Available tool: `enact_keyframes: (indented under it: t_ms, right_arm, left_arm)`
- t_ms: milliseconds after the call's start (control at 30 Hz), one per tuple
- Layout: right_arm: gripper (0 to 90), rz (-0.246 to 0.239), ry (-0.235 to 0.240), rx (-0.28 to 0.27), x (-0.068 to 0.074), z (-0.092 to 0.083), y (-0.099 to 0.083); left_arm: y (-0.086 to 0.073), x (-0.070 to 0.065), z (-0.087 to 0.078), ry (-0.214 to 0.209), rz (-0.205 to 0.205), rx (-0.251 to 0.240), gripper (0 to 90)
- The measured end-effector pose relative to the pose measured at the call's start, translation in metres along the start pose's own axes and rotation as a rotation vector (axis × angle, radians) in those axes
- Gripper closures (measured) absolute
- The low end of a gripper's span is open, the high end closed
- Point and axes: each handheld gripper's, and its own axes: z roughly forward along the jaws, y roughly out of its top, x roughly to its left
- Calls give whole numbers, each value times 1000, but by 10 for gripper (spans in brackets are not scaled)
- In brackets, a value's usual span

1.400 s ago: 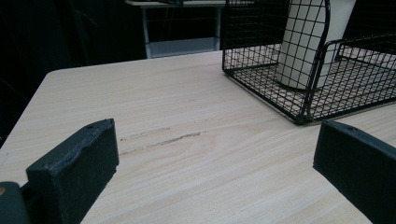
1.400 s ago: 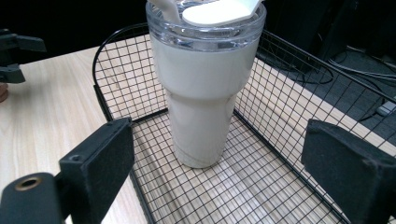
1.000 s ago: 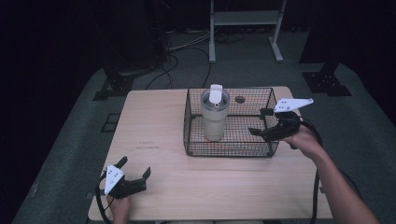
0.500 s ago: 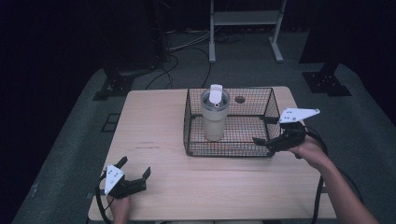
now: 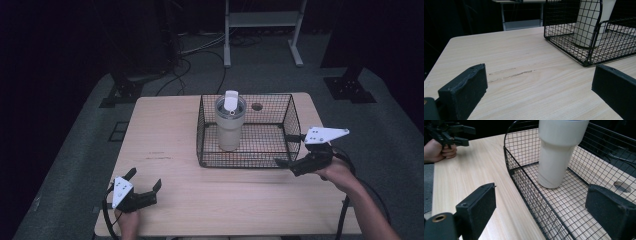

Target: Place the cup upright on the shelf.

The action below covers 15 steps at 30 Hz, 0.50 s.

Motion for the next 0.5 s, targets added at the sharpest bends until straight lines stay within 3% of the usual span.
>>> enact_keyframes:
  t_ms: [500]
  right_arm:
    - [91, 12, -10, 0, 10, -14, -27]
  left_arm:
    - [0, -1, 0, 1, 5, 0, 0]
